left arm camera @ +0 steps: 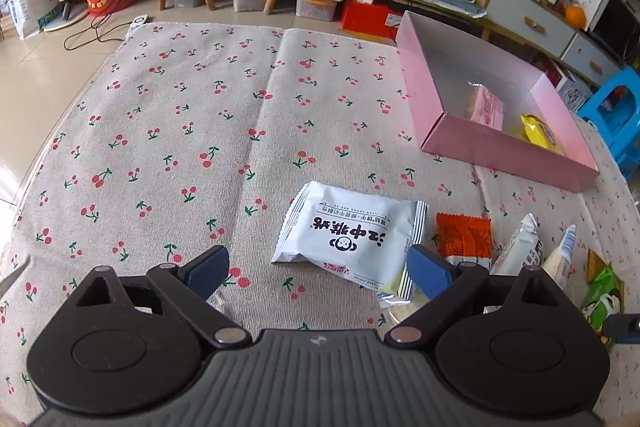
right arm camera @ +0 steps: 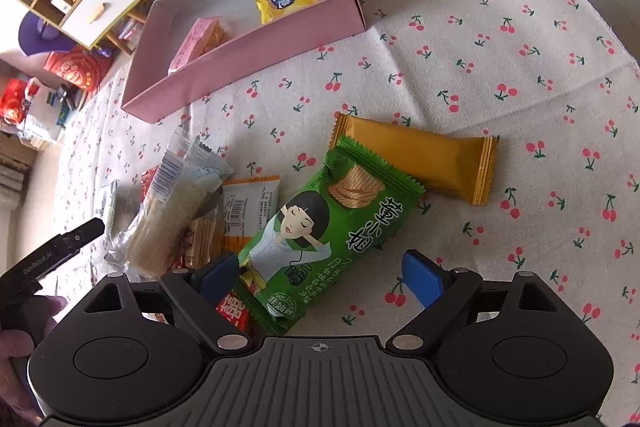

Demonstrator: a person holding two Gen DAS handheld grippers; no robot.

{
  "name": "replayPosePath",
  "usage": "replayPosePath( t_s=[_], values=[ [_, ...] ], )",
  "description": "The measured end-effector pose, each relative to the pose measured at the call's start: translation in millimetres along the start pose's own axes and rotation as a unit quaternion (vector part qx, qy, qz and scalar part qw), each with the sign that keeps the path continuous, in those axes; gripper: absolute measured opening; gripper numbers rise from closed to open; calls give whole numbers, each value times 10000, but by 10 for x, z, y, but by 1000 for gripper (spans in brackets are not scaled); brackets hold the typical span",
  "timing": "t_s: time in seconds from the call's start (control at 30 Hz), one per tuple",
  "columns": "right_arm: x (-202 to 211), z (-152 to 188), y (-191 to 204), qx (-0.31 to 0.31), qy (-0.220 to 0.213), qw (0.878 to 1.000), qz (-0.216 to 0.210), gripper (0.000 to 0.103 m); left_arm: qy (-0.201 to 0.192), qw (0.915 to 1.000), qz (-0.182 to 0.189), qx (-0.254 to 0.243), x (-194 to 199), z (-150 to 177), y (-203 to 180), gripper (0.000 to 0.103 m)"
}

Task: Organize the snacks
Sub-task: 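Move the left tool to the white packet while the right tool reaches the green bag, then grasp the white packet with the left tool while the right tool grasps the green cartoon-girl bag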

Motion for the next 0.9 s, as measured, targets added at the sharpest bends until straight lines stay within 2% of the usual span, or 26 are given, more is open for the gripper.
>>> replayPosePath(
  t_s=[0.07, 0.17, 0.23, 0.37, 0.47, 0.53, 0.7, 0.83, 0.9],
  values=[
    [-23, -14, 5, -67, -14, 10000, 39, 90, 15, 9997, -96, 220, -47, -21, 36, 86],
    [-59, -20, 17, -143, -38, 9999, 76, 90, 160, 9958, 13, 898, -96, -36, 106, 85],
    [-88, -15, 32, -160, -19, 9998, 115, 90, 114, 9932, -3, 1161, -78, -45, 120, 84],
    [-131, -3, 71, -120, -13, 9998, 184, 88, 54, 9920, -18, 1258, -85, -69, 86, 79],
    [-144, -4, 100, 31, -48, 9996, 289, 86, 13, 9920, 13, 1259, -109, -88, 31, 70],
    [-150, -4, 106, 93, -56, 9994, 321, 85, 18, 9926, 45, 1213, -121, -96, -4, 60],
    [-130, -12, 104, 133, -119, 9993, 326, 73, 45, 9927, 76, 1200, -115, -96, -28, 51],
    [-101, -22, 88, 97, -154, 9994, 288, 66, 50, 9891, 291, 1442, -70, -116, -3, 34],
    [-83, -29, 81, 102, -180, 9994, 281, 61, 26, 9875, 391, 1528, -45, -134, 10, 28]
  ],
)
Point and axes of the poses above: each gripper's, at about its wrist camera, not at the fingertips, and x roughly against the way its jaws point, y to its left, z to its underside, the point moved 8 cm from there along -x, roughly the way its jaws point, and after that the axes turned 13 degrees about x, right-handed, at the moved point
